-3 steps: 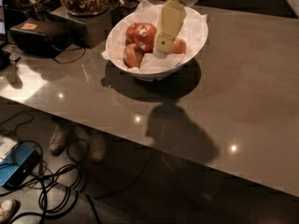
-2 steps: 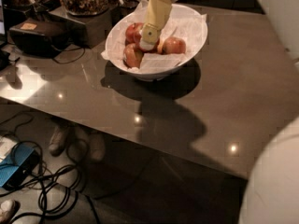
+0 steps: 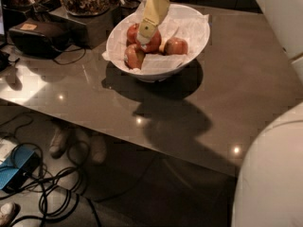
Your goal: Pick apple from white bowl
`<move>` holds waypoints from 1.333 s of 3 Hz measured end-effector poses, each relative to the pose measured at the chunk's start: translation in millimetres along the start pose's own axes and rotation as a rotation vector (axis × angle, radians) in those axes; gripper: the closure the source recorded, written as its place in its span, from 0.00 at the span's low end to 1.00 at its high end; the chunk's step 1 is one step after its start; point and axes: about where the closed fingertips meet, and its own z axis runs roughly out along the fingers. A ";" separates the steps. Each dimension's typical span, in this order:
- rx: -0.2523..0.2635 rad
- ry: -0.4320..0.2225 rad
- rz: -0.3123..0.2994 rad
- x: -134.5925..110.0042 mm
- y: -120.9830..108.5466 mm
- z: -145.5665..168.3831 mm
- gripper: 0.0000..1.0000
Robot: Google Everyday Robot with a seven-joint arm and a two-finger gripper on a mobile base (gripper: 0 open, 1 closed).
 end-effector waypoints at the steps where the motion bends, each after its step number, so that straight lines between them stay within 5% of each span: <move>1: -0.007 -0.009 0.078 -3.8 -10.2 11.4 0.00; 4: -0.037 0.018 0.163 -2.3 -22.3 39.4 0.11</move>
Offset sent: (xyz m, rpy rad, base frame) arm 0.0200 -0.0045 -0.0272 0.0310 0.1203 -0.1515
